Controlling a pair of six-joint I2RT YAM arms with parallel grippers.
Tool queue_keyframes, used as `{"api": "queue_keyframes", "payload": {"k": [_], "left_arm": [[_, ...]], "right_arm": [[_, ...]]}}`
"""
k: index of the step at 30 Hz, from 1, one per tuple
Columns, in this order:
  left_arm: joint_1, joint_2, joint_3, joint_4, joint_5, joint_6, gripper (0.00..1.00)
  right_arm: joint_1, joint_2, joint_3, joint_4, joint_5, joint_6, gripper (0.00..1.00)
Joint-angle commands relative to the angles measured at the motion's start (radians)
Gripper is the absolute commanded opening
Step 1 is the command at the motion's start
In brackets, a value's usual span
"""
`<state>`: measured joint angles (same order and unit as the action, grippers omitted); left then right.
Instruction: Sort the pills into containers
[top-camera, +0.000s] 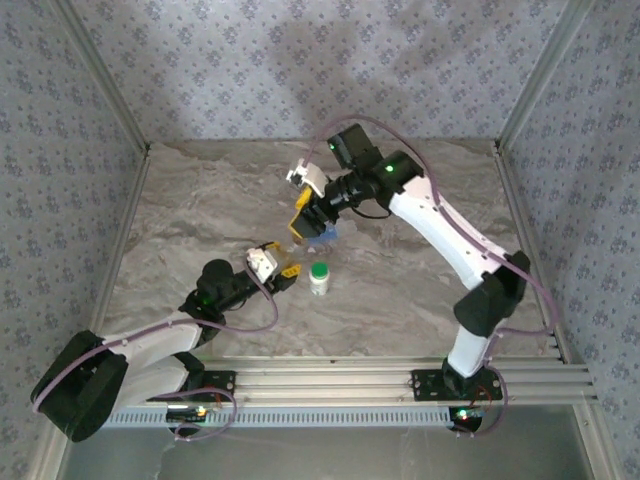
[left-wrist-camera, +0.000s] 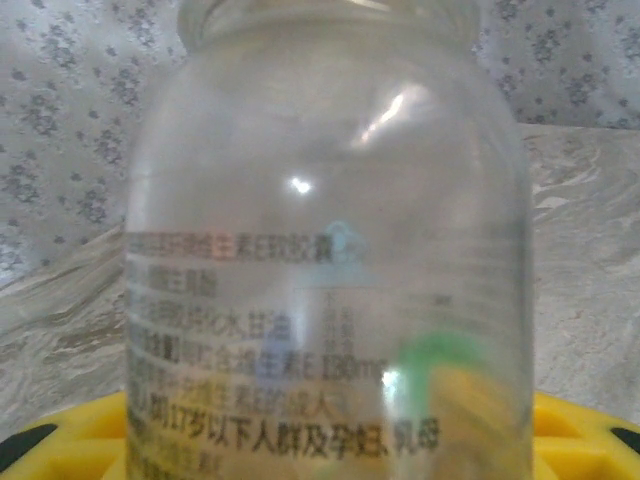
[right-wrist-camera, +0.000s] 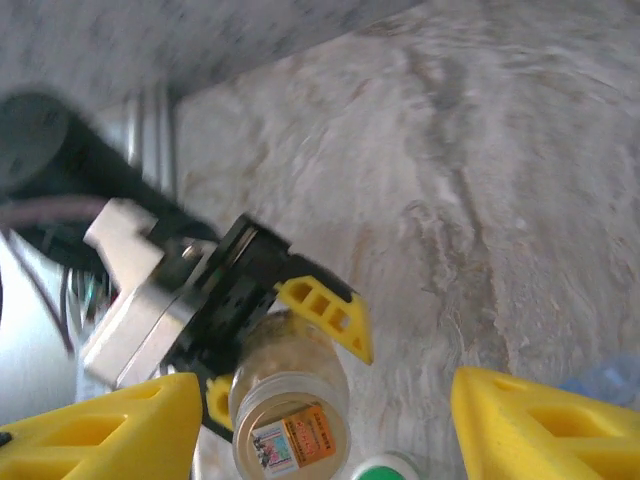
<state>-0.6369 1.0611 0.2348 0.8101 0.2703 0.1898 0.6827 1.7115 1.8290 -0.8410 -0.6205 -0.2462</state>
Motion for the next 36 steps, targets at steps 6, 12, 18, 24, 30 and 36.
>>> {"api": "queue_keyframes", "payload": {"k": [6,12,18,24,30,36], "left_arm": [[-0.005,-0.027,-0.006,0.029,-0.113,0.015,0.28],[-0.004,-0.030,-0.006,0.023,-0.152,0.017,0.28],[-0.005,-0.036,-0.008,0.023,-0.173,0.019,0.28],[-0.004,-0.049,-0.011,0.020,-0.178,0.018,0.27],[-0.005,-0.058,-0.012,0.015,-0.187,0.018,0.27],[-0.004,-0.056,-0.010,0.015,-0.187,0.017,0.27]], "right_arm": [[0.023,-0.058,-0.143,0.252,0.175,0.606,0.67],[0.066,-0.020,-0.132,0.217,0.163,0.611,0.66],[0.097,0.011,-0.120,0.178,0.175,0.594,0.66],[0.110,0.018,-0.127,0.151,0.225,0.580,0.65],[0.117,0.016,-0.140,0.151,0.203,0.581,0.59],[0.115,0.013,-0.153,0.175,0.159,0.599,0.52]]}}
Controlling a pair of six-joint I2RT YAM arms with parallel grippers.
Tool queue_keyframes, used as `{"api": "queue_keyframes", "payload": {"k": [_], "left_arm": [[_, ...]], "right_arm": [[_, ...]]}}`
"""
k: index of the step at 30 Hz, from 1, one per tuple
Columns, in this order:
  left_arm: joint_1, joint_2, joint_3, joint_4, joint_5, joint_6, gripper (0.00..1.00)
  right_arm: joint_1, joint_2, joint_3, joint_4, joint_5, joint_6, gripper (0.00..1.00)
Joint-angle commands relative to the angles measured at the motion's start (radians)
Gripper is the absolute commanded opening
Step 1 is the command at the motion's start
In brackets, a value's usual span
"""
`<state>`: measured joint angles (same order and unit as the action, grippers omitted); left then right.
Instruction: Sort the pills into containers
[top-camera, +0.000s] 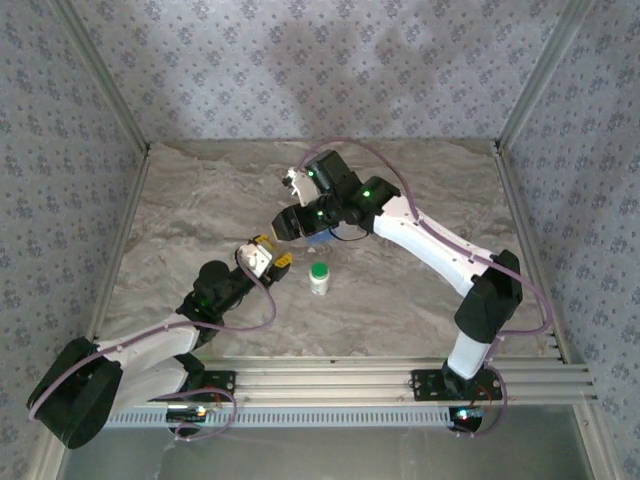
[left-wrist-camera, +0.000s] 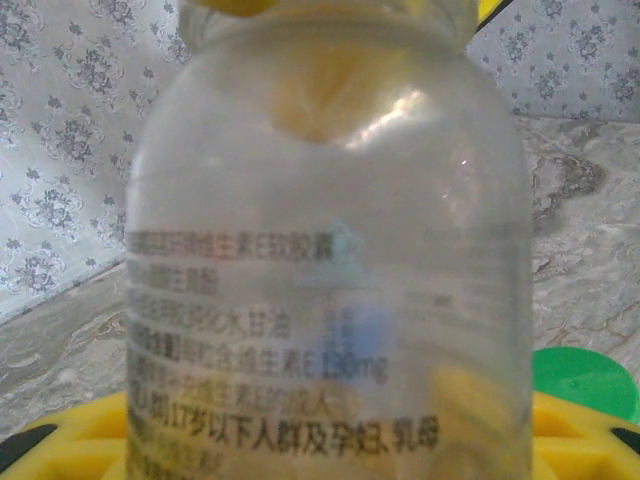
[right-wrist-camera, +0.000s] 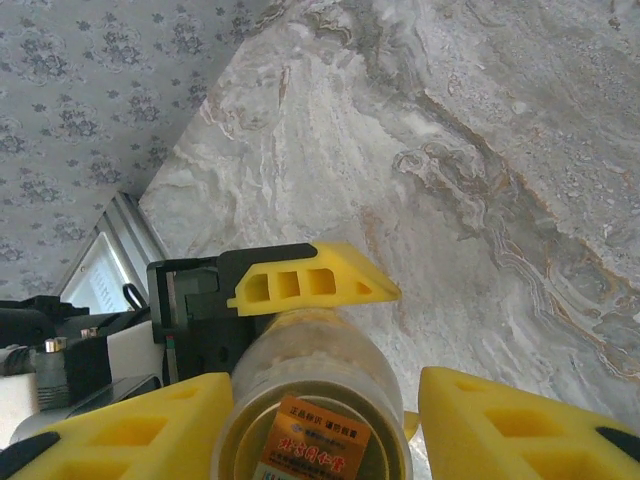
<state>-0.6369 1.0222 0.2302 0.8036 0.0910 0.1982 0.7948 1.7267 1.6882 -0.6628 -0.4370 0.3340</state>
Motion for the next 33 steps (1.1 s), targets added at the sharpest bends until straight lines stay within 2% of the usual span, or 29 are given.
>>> {"api": "queue_keyframes", "payload": {"k": [1,5,8,11,13,18,20,25,29,33], "left_arm": [[-0.004,-0.017,-0.005,0.022,-0.008,0.008,0.27],[-0.005,-0.019,-0.006,0.019,-0.008,0.009,0.27],[-0.004,-0.021,-0.006,0.016,-0.004,0.007,0.27],[-0.004,-0.024,-0.006,0.014,0.003,0.007,0.27],[-0.004,-0.024,-0.003,0.011,0.016,0.007,0.27],[-0.004,-0.011,0.014,-0.015,0.094,0.010,0.27],[-0.006,-0.010,0.015,-0.018,0.107,0.011,0.27],[-0.005,-0.011,0.015,-0.021,0.110,0.015,0.27],[-0.005,-0.004,0.017,-0.021,0.123,0.014,0.27],[-0.005,0.002,0.018,-0.018,0.130,0.014,0.27]], "right_arm": [[0.004,-0.004,-0.013,0.000,-0.025,0.020,0.51],[0.003,-0.007,-0.019,0.009,-0.042,0.020,0.39],[-0.002,-0.019,-0.034,0.035,-0.084,-0.049,0.35],[-0.009,-0.042,-0.046,0.030,-0.141,-0.237,0.21],[-0.018,-0.061,-0.065,0.024,-0.179,-0.368,0.16],[-0.043,-0.100,-0.066,-0.061,-0.371,-0.757,0.15],[-0.046,-0.103,-0.037,-0.138,-0.385,-0.928,0.15],[-0.077,-0.061,0.085,-0.341,-0.407,-1.223,0.12],[-0.087,-0.007,0.196,-0.498,-0.417,-1.371,0.11],[-0.089,0.027,0.244,-0.556,-0.435,-1.438,0.10]]}}
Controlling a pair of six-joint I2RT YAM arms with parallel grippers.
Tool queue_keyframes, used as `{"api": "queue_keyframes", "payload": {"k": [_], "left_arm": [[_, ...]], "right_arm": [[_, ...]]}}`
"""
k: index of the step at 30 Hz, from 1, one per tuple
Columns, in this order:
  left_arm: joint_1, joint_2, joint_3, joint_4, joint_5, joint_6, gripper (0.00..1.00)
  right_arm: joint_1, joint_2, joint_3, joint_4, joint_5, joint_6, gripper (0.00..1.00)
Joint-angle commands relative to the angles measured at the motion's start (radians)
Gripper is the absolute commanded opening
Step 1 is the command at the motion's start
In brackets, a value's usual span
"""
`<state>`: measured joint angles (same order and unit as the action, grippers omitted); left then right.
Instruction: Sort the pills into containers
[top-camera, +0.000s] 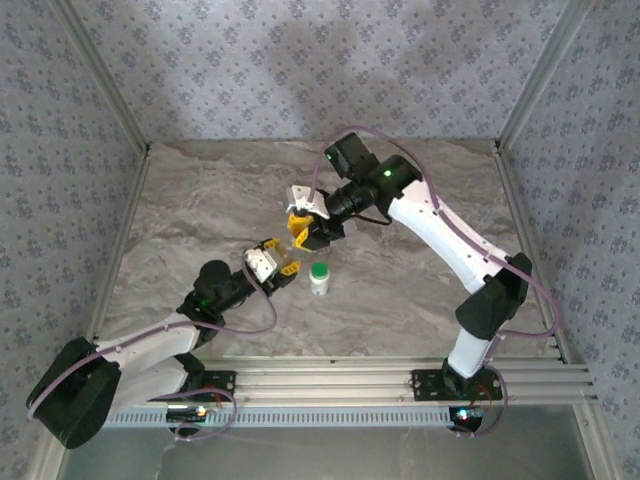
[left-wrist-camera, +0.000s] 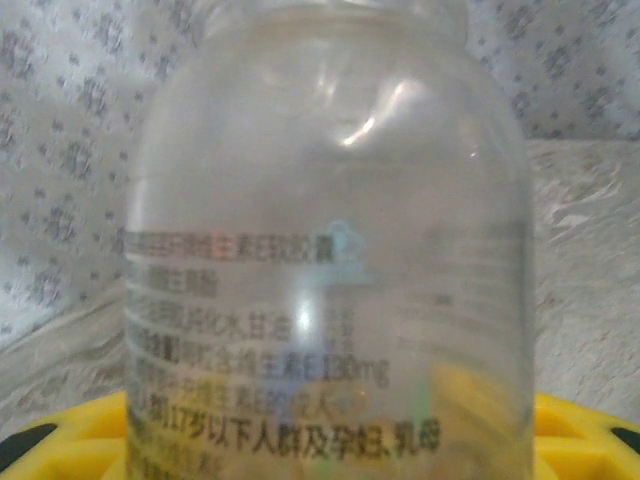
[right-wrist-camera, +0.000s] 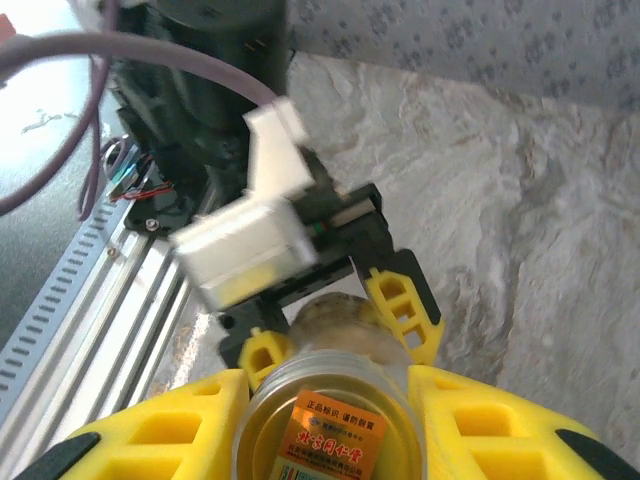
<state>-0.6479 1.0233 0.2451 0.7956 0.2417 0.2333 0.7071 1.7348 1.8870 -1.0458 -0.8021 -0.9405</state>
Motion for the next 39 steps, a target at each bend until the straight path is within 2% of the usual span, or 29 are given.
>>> {"api": "queue_keyframes", "payload": {"k": [1,3,7,9,12,14,19,22,28,39], "left_arm": [[0.006,0.002,0.005,-0.010,-0.018,-0.022,0.27],[0.005,0.004,0.006,-0.011,-0.016,-0.022,0.27],[0.006,0.007,0.008,-0.016,-0.043,-0.021,0.27],[0.006,0.005,0.008,-0.022,-0.075,-0.019,0.27],[0.006,0.013,0.014,-0.038,-0.126,-0.013,0.27],[0.006,0.031,0.023,-0.054,-0.156,-0.008,0.27],[0.007,0.070,0.066,-0.135,-0.200,0.014,0.27],[0.010,0.081,0.103,-0.194,-0.228,0.019,0.27],[0.018,0.122,0.186,-0.327,-0.248,0.008,0.26],[0.021,0.205,0.372,-0.577,-0.257,0.077,0.26]], "right_arm": [[-0.001,0.021,0.045,-0.175,-0.074,-0.175,0.10],[-0.001,0.023,0.045,-0.158,-0.068,-0.166,0.10],[-0.016,0.008,0.023,-0.061,-0.036,-0.042,0.11],[-0.033,-0.031,-0.037,0.065,-0.011,0.079,0.12],[-0.073,-0.149,-0.230,0.369,0.066,0.343,0.12],[-0.103,-0.242,-0.352,0.509,0.135,0.428,0.11],[-0.131,-0.445,-0.592,0.686,0.333,0.632,0.11],[-0.137,-0.565,-0.754,0.751,0.409,0.723,0.12],[-0.127,-0.733,-1.026,0.919,0.464,0.865,0.11],[-0.103,-0.964,-1.331,1.033,0.701,0.903,0.10]]}}
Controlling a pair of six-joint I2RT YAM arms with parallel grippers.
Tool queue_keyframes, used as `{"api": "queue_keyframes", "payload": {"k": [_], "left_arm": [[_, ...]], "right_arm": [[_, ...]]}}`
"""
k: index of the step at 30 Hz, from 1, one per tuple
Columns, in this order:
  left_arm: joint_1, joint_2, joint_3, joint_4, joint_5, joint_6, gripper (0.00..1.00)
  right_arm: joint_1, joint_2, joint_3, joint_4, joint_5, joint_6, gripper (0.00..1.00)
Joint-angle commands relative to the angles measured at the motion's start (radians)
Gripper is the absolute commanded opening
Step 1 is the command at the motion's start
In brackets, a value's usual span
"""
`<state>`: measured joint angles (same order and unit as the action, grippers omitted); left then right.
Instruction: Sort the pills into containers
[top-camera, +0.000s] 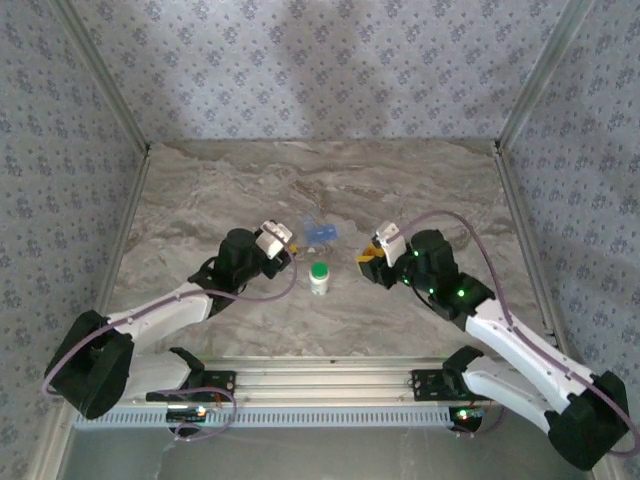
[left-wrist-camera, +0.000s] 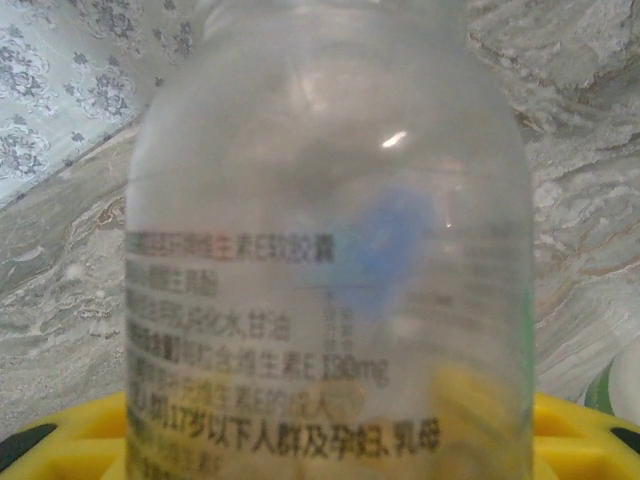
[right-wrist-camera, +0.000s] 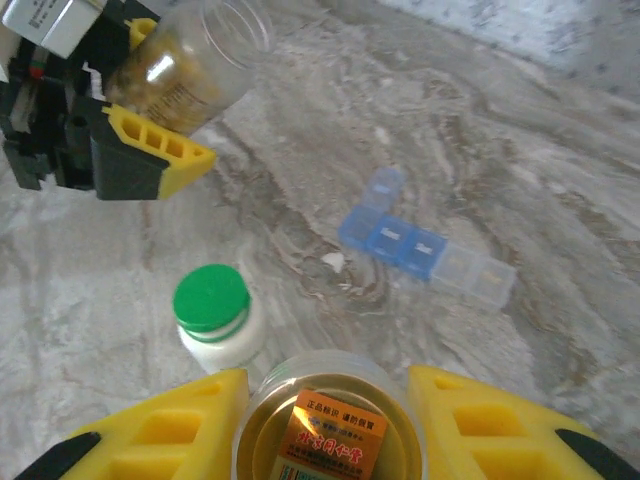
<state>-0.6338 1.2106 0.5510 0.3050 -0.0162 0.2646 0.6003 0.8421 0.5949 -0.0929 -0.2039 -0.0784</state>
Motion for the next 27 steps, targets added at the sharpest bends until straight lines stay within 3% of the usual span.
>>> {"api": "queue_keyframes", "payload": {"k": [1,11,16,27], "left_arm": [[0.009,0.031,0.087,-0.113,0.009,0.063,0.26],[0.050,0.202,0.304,-0.385,0.092,0.202,0.26],[0.096,0.250,0.356,-0.431,0.133,0.221,0.27],[0.107,0.423,0.468,-0.546,0.131,0.319,0.27]], "right_arm": [[0.004,-0.096,-0.057,0.089,0.125,0.048,0.10],[-0.012,-0.250,-0.155,0.154,0.179,0.163,0.09],[-0.012,-0.258,-0.155,0.158,0.165,0.175,0.09],[-0.018,-0.257,-0.158,0.154,0.167,0.184,0.10]]}}
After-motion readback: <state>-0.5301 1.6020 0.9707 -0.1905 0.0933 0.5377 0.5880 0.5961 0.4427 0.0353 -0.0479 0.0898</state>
